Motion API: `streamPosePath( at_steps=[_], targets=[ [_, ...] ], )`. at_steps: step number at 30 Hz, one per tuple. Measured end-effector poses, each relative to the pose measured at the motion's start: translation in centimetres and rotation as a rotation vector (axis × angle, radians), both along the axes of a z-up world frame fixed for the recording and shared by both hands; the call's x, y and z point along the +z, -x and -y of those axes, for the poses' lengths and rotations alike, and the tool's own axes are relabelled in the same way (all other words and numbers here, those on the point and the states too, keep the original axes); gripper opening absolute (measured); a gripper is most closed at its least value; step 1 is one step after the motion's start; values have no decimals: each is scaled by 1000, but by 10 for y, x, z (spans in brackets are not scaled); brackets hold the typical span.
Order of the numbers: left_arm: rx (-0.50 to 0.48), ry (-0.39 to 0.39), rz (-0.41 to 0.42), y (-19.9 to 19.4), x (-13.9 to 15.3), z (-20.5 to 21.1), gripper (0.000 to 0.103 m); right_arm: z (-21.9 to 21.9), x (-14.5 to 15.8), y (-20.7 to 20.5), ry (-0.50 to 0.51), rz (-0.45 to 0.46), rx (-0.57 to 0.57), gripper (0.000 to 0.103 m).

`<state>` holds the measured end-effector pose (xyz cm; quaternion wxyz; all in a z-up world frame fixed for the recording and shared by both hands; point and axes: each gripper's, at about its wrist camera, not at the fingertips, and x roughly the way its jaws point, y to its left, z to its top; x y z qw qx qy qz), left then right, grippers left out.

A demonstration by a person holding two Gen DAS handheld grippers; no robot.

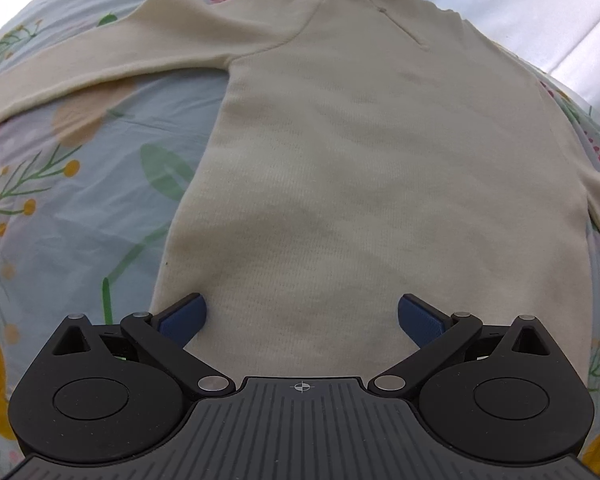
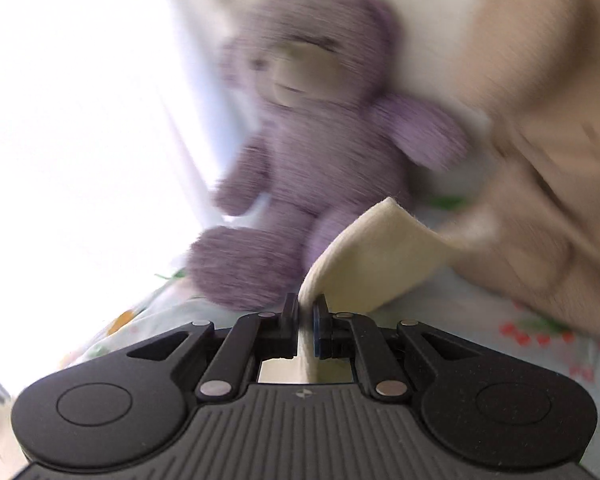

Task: Fold small clothes
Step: 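Grasp the sweater sleeve cuff near the teddy bear with the right gripper, then lay the sleeve across the sweater body with the right gripper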

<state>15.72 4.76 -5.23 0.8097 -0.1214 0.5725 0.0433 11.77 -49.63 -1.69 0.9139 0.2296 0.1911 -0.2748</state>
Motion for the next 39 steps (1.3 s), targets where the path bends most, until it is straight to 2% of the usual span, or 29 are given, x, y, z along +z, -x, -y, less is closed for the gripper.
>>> streamPosePath(
  at_steps=[3, 5, 7, 10, 11, 13, 14, 17, 20, 21, 22, 29, 32, 33, 34, 35, 36, 37, 39],
  targets=[
    [11, 46, 8, 1, 1, -8, 103, -47, 21, -29, 138, -26, 155, 6],
    [-6, 57, 32, 5, 2, -10, 103, -90, 31, -47, 223, -23, 303, 6],
    [-16, 63, 55, 9, 3, -12, 103, -138, 35, -59, 274, -9, 474, 6],
    [-33, 59, 74, 7, 11, -11, 103, -211, 31, -70, 299, 1, 750, 7],
    [-55, 45, 103, 3, 17, -9, 103, -230, 26, -72, 291, -18, 824, 10],
    [-102, 40, 169, -7, 30, -2, 103, -261, 14, -78, 236, -88, 958, 32],
    [-123, 60, 196, -14, 36, 0, 103, -272, 6, -79, 212, -128, 991, 36],
    [-178, 153, 253, -43, 42, 7, 103, -279, -5, -68, 185, -164, 967, 37],
    [-214, 241, 255, -82, 34, 19, 101, -254, -8, -63, 89, -177, 897, 37],
    [-227, 273, 253, -94, 30, 24, 93, -245, -8, -62, 61, -179, 877, 37],
    [-240, 300, 242, -106, 27, 30, 83, -238, -10, -59, 39, -182, 851, 37],
    [-292, 407, 114, -163, -7, 67, 75, -190, -22, -45, -85, -183, 690, 37],
    [-312, 440, 115, -170, -10, 74, 70, -180, -27, -43, -117, -179, 651, 37],
    [-321, 455, 105, -172, -10, 77, 59, -178, -28, -43, -117, -178, 643, 37],
    [-322, 467, 95, -174, -12, 79, 52, -176, -28, -42, -118, -177, 639, 37],
    [-322, 475, 88, -176, -13, 82, 50, -174, -29, -42, -122, -177, 630, 37],
    [-329, 476, 82, -178, -14, 84, 41, -172, -30, -41, -127, -174, 623, 37],
    [-335, 471, 73, -180, -16, 87, 27, -169, -29, -41, -135, -170, 617, 37],
    [-338, 453, 54, -185, -19, 90, 8, -167, -30, -43, -147, -167, 606, 37]
  ],
)
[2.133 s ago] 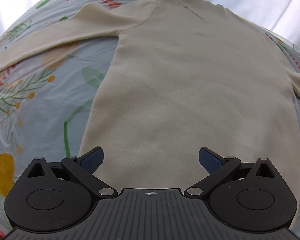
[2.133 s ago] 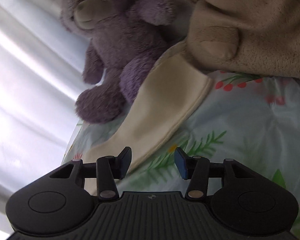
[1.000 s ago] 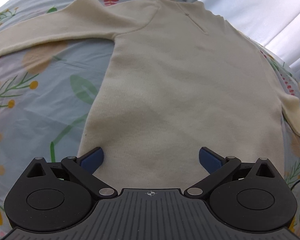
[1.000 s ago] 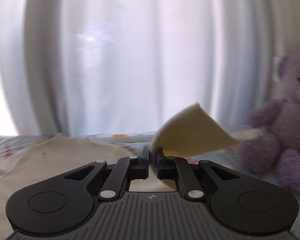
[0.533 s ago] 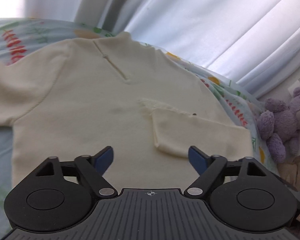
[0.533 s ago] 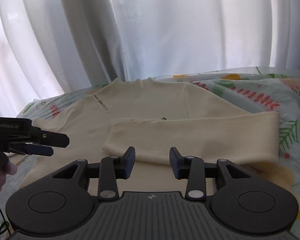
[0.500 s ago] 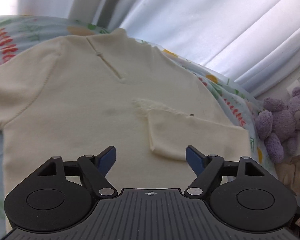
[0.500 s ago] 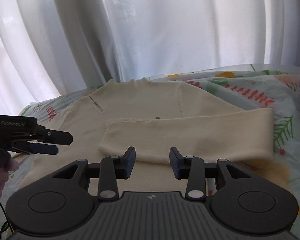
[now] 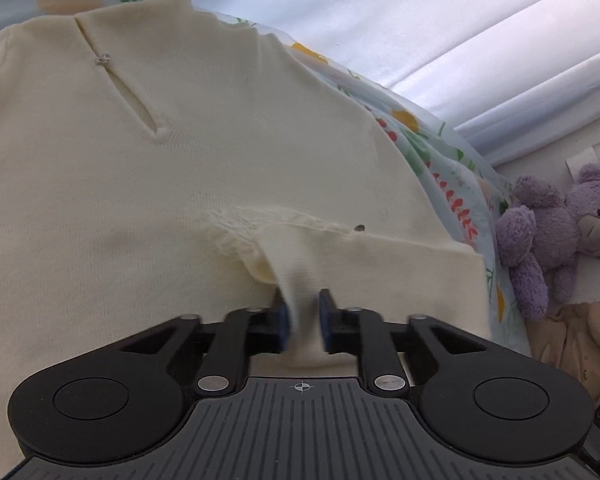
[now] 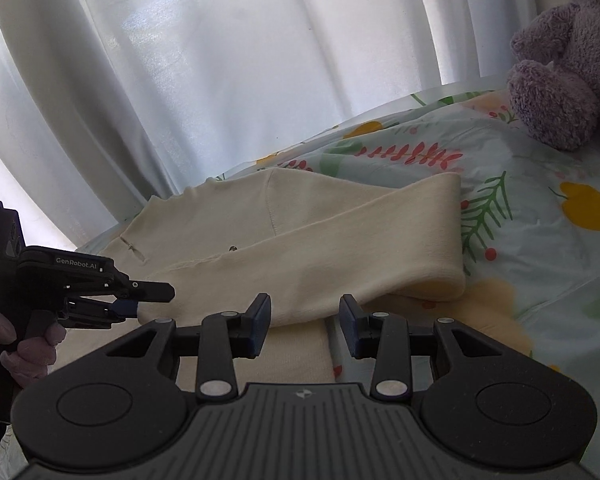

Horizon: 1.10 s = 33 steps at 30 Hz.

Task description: Fold small clothes

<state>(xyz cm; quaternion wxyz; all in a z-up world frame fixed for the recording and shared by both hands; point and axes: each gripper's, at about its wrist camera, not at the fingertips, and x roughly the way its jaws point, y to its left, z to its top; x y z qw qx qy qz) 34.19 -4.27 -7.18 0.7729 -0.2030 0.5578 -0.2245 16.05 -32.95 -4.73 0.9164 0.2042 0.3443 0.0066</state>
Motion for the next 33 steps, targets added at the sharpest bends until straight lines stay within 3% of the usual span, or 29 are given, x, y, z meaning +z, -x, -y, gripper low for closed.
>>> streamPosePath(
  at_steps=[3, 8, 12, 18, 24, 29, 33],
  targets=[
    [6, -3, 16, 0, 6, -5, 4, 2, -3, -5, -9, -16, -4, 37],
    [24, -57, 139, 9, 37, -25, 5, 5, -3, -10, -7, -19, 1, 37],
    [104, -175, 216, 11, 51, -61, 5, 10, -4, -16, -42, -33, -4, 38],
    [213, -444, 206, 8, 41, -104, 5, 3, -7, -25, -78, -55, 40, 43],
    [196, -349, 188, 10, 28, -112, 8, 0, -15, -41, -158, -80, 31, 43],
    [237, -294, 196, 10, 32, -120, 6, 14, -25, -53, -279, -103, -81, 43],
    [247, -286, 229, 11, 41, -125, 5, 20, -33, -57, -369, -100, -172, 33]
  ],
)
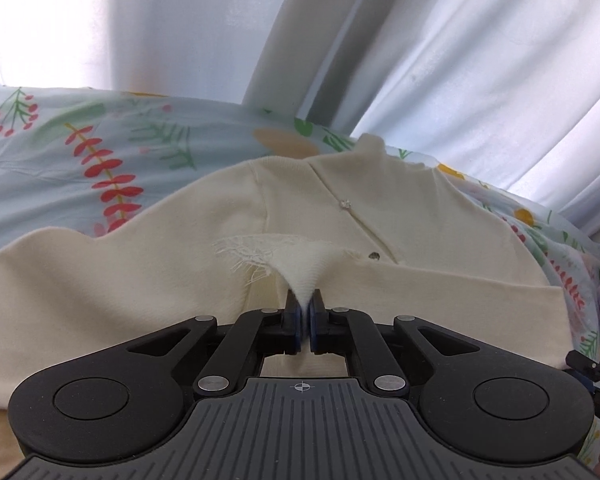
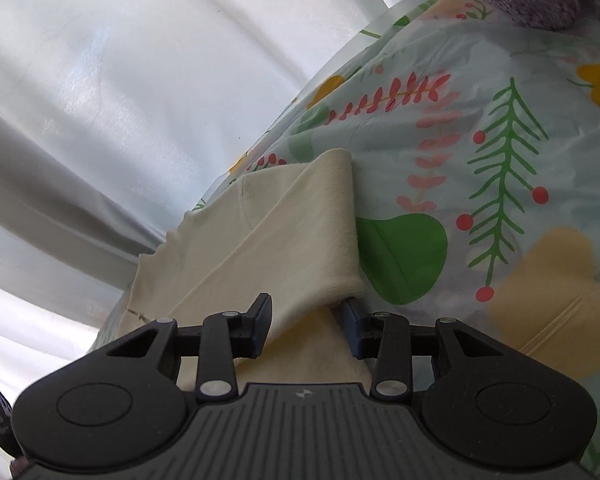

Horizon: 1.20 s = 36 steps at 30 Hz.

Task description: Fold small clothes

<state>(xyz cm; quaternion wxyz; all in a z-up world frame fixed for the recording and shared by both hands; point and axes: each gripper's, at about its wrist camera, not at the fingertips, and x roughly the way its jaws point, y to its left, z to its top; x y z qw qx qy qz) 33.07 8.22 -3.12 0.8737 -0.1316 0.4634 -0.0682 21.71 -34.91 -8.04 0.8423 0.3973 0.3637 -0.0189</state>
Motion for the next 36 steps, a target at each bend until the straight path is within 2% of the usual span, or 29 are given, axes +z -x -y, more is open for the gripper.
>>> streamPosePath(
  at_steps=[4, 6, 8, 11, 17, 20, 25, 29, 32, 33, 34, 36],
  targets=[
    [13, 0, 8, -2, 4, -7, 5, -8, -2, -9, 37, -9, -11, 16],
    [25, -11, 19, -3, 6, -11, 5, -14, 0, -11, 47, 12, 6, 11],
    [34, -39, 25, -4, 6, -14, 5, -18, 2, -13, 50, 41, 40, 11],
    [45, -54, 25, -5, 5, -17, 5, -21, -1, -17, 51, 25, 55, 11],
    [32, -88, 88, 3, 20, -15, 5, -11, -6, -15, -2, 7, 23, 22],
    [55, -121, 82, 3, 22, -20, 4, -5, -7, -13, -45, -7, 8, 24],
    [65, -134, 56, 2, 15, -26, 3, -9, -5, -14, -25, 8, -6, 23],
    [53, -94, 46, 2, 10, -27, 3, -17, -4, -20, 43, -5, 3, 10],
    [51, 2, 29, 1, 9, -32, 3, -13, -6, -18, -25, 49, 12, 9],
    [58, 31, 19, 0, 8, -35, 3, -11, -6, -18, -7, 42, 6, 8],
    [68, 51, 10, -1, 7, -37, 3, -12, -5, -19, 58, 24, 5, 8],
    [86, 27, -5, -3, 4, -40, 4, -18, -3, -20, 183, 11, 44, 5]
  ],
)
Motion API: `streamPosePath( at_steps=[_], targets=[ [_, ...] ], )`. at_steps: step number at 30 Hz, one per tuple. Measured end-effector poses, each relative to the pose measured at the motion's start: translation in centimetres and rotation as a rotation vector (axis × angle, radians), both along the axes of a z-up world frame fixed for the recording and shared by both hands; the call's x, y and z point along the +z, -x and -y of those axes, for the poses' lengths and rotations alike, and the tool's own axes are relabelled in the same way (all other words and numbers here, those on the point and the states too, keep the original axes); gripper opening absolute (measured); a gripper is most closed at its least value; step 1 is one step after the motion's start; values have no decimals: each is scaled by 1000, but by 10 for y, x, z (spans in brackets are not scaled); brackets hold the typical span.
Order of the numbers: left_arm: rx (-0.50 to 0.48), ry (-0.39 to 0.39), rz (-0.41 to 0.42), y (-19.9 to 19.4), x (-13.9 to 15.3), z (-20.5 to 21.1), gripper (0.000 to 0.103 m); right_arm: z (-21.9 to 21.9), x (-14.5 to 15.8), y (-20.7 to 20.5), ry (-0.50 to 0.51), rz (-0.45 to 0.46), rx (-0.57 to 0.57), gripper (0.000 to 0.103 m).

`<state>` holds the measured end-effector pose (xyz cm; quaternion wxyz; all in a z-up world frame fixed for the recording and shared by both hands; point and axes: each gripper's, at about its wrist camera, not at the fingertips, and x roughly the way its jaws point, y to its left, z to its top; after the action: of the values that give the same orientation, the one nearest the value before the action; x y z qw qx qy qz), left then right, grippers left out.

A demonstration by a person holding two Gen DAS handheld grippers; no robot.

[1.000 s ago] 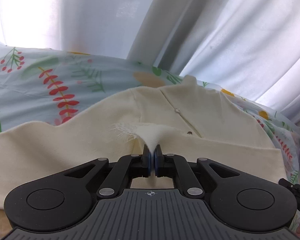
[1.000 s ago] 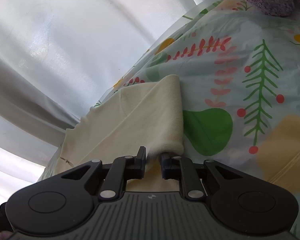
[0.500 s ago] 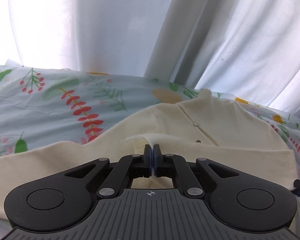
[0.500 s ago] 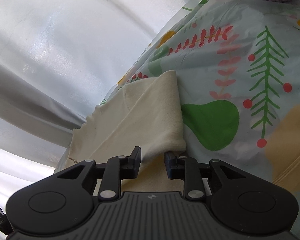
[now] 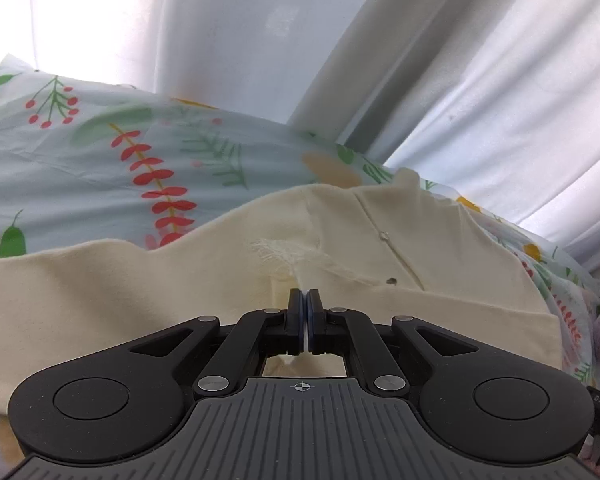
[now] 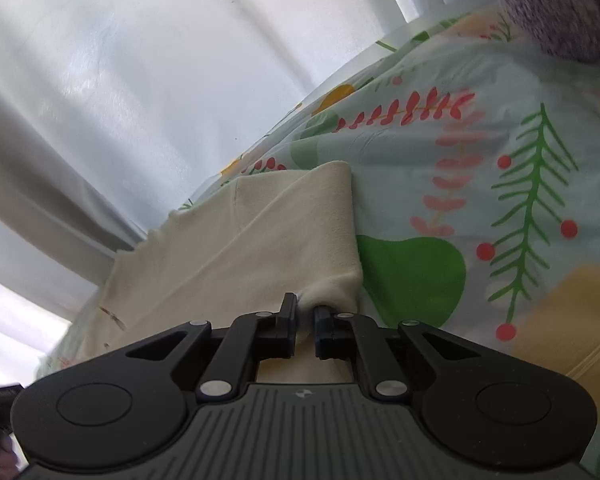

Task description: Fold small clothes

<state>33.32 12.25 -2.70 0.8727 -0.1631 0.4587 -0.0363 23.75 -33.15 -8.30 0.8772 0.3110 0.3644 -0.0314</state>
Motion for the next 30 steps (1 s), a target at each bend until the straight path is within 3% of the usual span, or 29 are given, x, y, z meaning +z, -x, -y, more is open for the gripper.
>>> streamPosePath(
  at_steps=[2, 4, 5, 7, 12, 17, 18, 21, 23, 26, 30],
  targets=[
    [2, -36, -12, 1, -3, -2, 4, -5, 5, 2, 36, -4, 65, 12],
    [-18, -23, -21, 5, -5, -5, 7, -9, 16, 9, 73, 7, 136, 29],
    [-32, -8, -25, 7, -6, -6, 9, -10, 23, 14, 96, 26, 156, 30],
    [-44, -8, -24, 11, -7, -5, 17, -10, 37, 23, 139, 68, 191, 30],
    [-73, -27, -13, 13, -9, 9, 18, -17, 60, 15, 317, 124, 199, 30],
    [-99, -58, -21, 9, -16, 23, 20, -40, 37, -23, 431, 30, 283, 29],
    [-103, -63, -28, 8, -18, 25, 20, -47, 30, -29, 458, 17, 311, 25],
    [-110, -68, -25, 7, -22, 30, 22, -65, 13, -45, 582, -20, 359, 22],
    [-112, -73, -19, 6, -23, 32, 22, -71, 11, -51, 642, 13, 369, 20],
    [-109, -64, -21, 6, -22, 31, 25, -76, 8, -64, 771, -18, 326, 19],
    [-104, -54, -26, 15, -16, 26, 33, -73, 18, -64, 727, -17, 347, 20]
  ],
)
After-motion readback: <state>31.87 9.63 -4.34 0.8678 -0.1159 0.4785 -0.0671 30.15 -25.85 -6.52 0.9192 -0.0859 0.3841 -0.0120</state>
